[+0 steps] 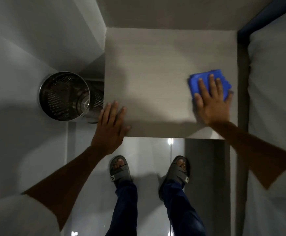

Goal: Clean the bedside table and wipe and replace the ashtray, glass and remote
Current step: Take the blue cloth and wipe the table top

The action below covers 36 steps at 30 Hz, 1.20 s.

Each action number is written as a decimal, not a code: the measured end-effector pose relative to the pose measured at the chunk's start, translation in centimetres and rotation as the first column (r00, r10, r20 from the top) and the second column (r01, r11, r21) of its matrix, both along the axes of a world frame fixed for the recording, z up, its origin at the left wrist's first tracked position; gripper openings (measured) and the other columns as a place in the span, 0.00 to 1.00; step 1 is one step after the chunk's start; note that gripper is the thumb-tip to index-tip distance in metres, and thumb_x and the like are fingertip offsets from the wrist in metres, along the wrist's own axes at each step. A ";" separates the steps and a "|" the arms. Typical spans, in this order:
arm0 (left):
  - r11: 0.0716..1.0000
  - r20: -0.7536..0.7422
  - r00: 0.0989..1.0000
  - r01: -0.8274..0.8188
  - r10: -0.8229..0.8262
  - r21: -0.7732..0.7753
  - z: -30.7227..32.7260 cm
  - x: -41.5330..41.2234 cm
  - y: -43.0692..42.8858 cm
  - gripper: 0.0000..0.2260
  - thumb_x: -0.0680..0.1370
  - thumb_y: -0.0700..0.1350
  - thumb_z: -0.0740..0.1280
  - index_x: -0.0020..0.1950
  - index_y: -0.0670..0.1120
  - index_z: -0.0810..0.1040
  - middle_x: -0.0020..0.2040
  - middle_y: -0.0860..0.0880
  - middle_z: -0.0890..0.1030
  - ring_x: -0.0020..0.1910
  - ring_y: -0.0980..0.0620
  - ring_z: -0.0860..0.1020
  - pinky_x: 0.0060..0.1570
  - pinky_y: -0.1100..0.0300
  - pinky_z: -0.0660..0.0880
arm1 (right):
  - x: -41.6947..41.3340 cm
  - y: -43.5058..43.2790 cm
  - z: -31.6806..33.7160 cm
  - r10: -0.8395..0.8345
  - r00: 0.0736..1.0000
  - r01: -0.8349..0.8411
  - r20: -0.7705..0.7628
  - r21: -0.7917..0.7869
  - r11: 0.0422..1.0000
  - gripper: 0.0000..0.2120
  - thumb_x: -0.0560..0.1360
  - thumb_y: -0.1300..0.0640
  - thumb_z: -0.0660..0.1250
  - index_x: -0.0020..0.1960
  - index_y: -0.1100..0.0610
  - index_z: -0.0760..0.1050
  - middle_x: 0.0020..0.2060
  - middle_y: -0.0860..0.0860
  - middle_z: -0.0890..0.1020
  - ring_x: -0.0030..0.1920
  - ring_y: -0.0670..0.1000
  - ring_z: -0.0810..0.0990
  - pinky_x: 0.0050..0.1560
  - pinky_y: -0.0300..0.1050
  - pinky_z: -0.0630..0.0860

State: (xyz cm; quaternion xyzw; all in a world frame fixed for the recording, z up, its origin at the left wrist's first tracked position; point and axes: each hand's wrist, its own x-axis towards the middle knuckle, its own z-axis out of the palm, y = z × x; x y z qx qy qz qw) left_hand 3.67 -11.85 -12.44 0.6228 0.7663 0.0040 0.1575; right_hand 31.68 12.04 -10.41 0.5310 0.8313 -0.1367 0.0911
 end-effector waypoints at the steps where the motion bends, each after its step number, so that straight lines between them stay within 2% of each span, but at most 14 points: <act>1: 1.000 -0.002 1.000 0.002 -0.002 -0.002 0.0 0.0 0.0 0.30 0.81 0.58 0.50 0.79 0.45 0.52 0.79 0.39 0.50 0.79 0.40 0.47 0.76 0.43 0.46 | 0.8 1.4 0.1 -0.019 1.000 0.019 0.017 -0.002 1.000 0.27 0.80 0.39 0.43 0.77 0.43 0.46 0.79 0.50 0.47 0.78 0.53 0.44 0.72 0.69 0.40; 5: 1.000 -0.014 1.000 0.018 -0.018 -0.020 0.1 -0.2 -0.1 0.29 0.82 0.58 0.50 0.79 0.45 0.51 0.79 0.38 0.50 0.78 0.39 0.46 0.76 0.41 0.49 | -1.0 3.9 0.0 -0.143 0.989 0.144 0.026 -0.031 0.989 0.28 0.79 0.38 0.42 0.77 0.42 0.44 0.79 0.51 0.45 0.78 0.55 0.43 0.72 0.70 0.41; 7: 0.999 -0.011 1.000 0.017 -0.018 -0.031 0.1 -0.3 -0.2 0.29 0.82 0.58 0.50 0.79 0.45 0.49 0.80 0.39 0.48 0.79 0.39 0.45 0.76 0.41 0.48 | -4.2 3.1 -0.1 -0.180 0.984 0.180 0.002 -0.014 0.984 0.27 0.80 0.40 0.44 0.78 0.44 0.46 0.79 0.52 0.47 0.78 0.56 0.44 0.71 0.70 0.41; 9: 0.999 0.001 1.000 0.019 -0.019 -0.038 0.1 -0.2 -0.2 0.29 0.82 0.58 0.49 0.79 0.46 0.48 0.80 0.39 0.48 0.79 0.40 0.44 0.76 0.41 0.47 | -8.1 1.2 -0.2 -0.092 0.994 0.092 -0.054 -0.004 0.996 0.26 0.80 0.42 0.47 0.77 0.46 0.52 0.79 0.53 0.51 0.78 0.56 0.47 0.70 0.70 0.41; 10: 0.999 0.009 1.000 0.018 -0.018 -0.038 0.1 -0.2 -0.2 0.30 0.82 0.58 0.50 0.79 0.46 0.48 0.80 0.39 0.48 0.79 0.40 0.44 0.76 0.41 0.47 | -9.8 -0.1 -0.3 0.006 0.997 -0.006 -0.080 0.004 1.000 0.26 0.80 0.43 0.47 0.77 0.46 0.54 0.78 0.53 0.53 0.78 0.57 0.49 0.70 0.70 0.42; 12: 1.000 0.018 1.000 0.016 -0.016 -0.026 0.0 -0.2 -0.2 0.30 0.82 0.58 0.51 0.79 0.45 0.50 0.79 0.39 0.49 0.79 0.39 0.46 0.76 0.40 0.49 | -12.0 -1.8 -0.5 0.220 0.971 -0.222 -0.097 -0.004 0.975 0.26 0.79 0.43 0.46 0.76 0.45 0.56 0.78 0.52 0.55 0.77 0.57 0.51 0.70 0.69 0.43; 14: 0.999 0.014 1.000 0.028 -0.028 -0.027 0.0 -0.3 -0.2 0.30 0.81 0.58 0.52 0.79 0.45 0.51 0.79 0.39 0.50 0.79 0.39 0.46 0.75 0.40 0.50 | -11.7 -1.1 -0.5 0.308 0.946 -0.312 -0.104 -0.017 0.950 0.27 0.78 0.43 0.45 0.76 0.45 0.57 0.78 0.52 0.56 0.77 0.56 0.52 0.71 0.69 0.45; 16: 0.999 -0.006 1.000 0.029 -0.030 -0.043 0.0 -0.4 -0.3 0.30 0.82 0.59 0.50 0.79 0.45 0.50 0.80 0.39 0.49 0.79 0.39 0.45 0.76 0.41 0.49 | -9.9 1.0 -0.5 0.232 0.968 -0.235 -0.091 -0.022 0.972 0.27 0.78 0.43 0.45 0.76 0.44 0.57 0.78 0.52 0.56 0.77 0.57 0.52 0.70 0.69 0.44; 20: 0.998 -0.018 0.999 0.036 -0.037 -0.051 0.1 -0.2 -0.1 0.30 0.82 0.60 0.47 0.79 0.45 0.50 0.79 0.39 0.50 0.78 0.38 0.47 0.76 0.41 0.50 | -4.7 6.7 -0.1 -0.113 0.994 0.113 0.007 -0.036 0.993 0.26 0.80 0.43 0.46 0.77 0.43 0.50 0.79 0.50 0.48 0.78 0.55 0.45 0.71 0.68 0.41; 23: 0.999 -0.019 0.999 0.033 -0.033 -0.038 0.0 -0.3 0.0 0.30 0.82 0.60 0.48 0.79 0.46 0.50 0.79 0.39 0.51 0.78 0.38 0.48 0.76 0.43 0.49 | -5.8 11.1 0.8 -0.254 0.962 0.263 0.097 -0.093 0.960 0.26 0.81 0.43 0.47 0.78 0.43 0.45 0.79 0.50 0.42 0.78 0.55 0.41 0.72 0.68 0.40; 25: 0.999 -0.015 0.999 0.030 -0.030 -0.034 -0.2 -0.2 0.1 0.30 0.81 0.60 0.50 0.79 0.47 0.49 0.79 0.40 0.51 0.78 0.39 0.48 0.76 0.43 0.49 | -8.4 12.5 1.2 -0.278 0.951 0.295 0.132 -0.131 0.946 0.27 0.81 0.43 0.46 0.78 0.44 0.43 0.78 0.50 0.40 0.77 0.55 0.39 0.72 0.69 0.40; 30: 1.000 -0.017 1.000 0.019 -0.020 -0.022 0.0 0.0 0.3 0.30 0.81 0.60 0.51 0.79 0.46 0.52 0.79 0.39 0.54 0.78 0.39 0.51 0.75 0.42 0.52 | -16.7 9.2 0.4 -0.024 0.998 0.031 0.065 -0.109 0.994 0.26 0.81 0.43 0.46 0.78 0.44 0.45 0.79 0.50 0.42 0.78 0.55 0.40 0.71 0.69 0.39; 36: 1.000 0.025 1.000 0.015 -0.015 0.002 0.3 -0.2 0.3 0.30 0.81 0.60 0.50 0.79 0.46 0.52 0.79 0.41 0.52 0.78 0.40 0.50 0.76 0.46 0.48 | -25.2 4.7 0.5 0.231 0.973 -0.228 0.018 -0.105 0.968 0.26 0.81 0.42 0.45 0.77 0.43 0.44 0.78 0.49 0.41 0.78 0.54 0.40 0.71 0.68 0.38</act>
